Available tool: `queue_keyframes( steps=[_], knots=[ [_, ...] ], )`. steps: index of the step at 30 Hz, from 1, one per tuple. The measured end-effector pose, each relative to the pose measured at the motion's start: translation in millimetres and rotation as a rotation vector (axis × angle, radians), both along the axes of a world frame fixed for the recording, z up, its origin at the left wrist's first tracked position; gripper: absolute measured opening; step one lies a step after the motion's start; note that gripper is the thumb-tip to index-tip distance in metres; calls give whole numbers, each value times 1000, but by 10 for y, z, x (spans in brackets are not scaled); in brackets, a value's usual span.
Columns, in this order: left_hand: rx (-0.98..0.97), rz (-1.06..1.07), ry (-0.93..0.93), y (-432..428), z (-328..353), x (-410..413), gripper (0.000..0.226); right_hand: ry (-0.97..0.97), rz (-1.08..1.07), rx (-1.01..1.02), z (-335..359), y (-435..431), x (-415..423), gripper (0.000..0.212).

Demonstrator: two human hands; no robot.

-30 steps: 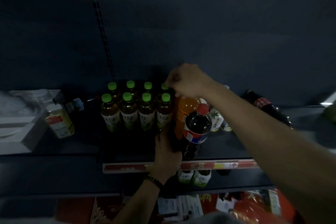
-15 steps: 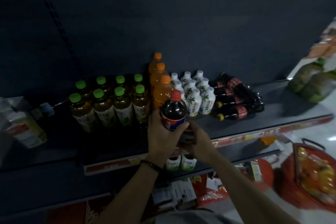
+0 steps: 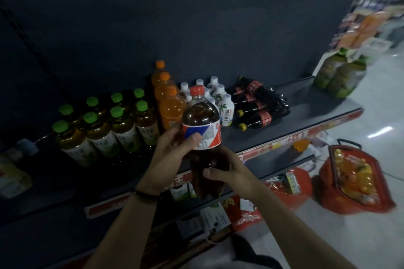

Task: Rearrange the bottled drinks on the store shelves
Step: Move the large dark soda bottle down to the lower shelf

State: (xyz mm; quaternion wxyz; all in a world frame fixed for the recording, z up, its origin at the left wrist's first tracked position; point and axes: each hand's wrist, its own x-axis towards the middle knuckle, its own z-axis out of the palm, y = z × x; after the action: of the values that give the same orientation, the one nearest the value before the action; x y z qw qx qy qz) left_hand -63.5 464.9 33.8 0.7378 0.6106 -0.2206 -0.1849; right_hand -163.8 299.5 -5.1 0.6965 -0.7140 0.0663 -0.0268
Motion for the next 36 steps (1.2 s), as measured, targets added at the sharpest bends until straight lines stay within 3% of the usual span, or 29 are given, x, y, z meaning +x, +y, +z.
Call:
queue_keyframes(
  steps=[4,8,10,14,18,20,24,28,30,33,36],
  knots=[
    [73,-109,27,-206,176,-195,54,-68,-154,-81,86,-82,-140,66],
    [164,185,-103,-706,156,-491,71,-103,-464,-448,-43,-245,-247,73],
    [197,227,-113,-943,93,-561,73,-117,-440,-449,-108,-400,-342,72],
    [254,99,-128,-1395,-43,-646,67,-50,-175,-221,-107,-1047,-603,57],
    [288,88,-167,-2025,-291,-976,81,31,-116,-307,-285,-1920,-839,57],
    [305,75,-170,-2345,-481,-1160,74,87,-84,-342,-494,-2344,-961,60],
    [416,141,73,-2742,-1225,-1284,33,200,-51,-366,-1140,-3102,-1127,65],
    [760,112,252,-2905,-2384,-1243,8,322,-77,-369,-1946,-3620,-1120,66],
    [837,91,326,-3021,-2881,-1187,15,363,-76,-362,-2348,-3762,-1056,65],
    [806,175,443,-3212,-3517,-995,47,412,-107,-375,-2977,-3880,-897,63],
    [814,339,412,-3336,-4136,-632,70,395,-25,-476,-3552,-3931,-593,57]
  ],
)
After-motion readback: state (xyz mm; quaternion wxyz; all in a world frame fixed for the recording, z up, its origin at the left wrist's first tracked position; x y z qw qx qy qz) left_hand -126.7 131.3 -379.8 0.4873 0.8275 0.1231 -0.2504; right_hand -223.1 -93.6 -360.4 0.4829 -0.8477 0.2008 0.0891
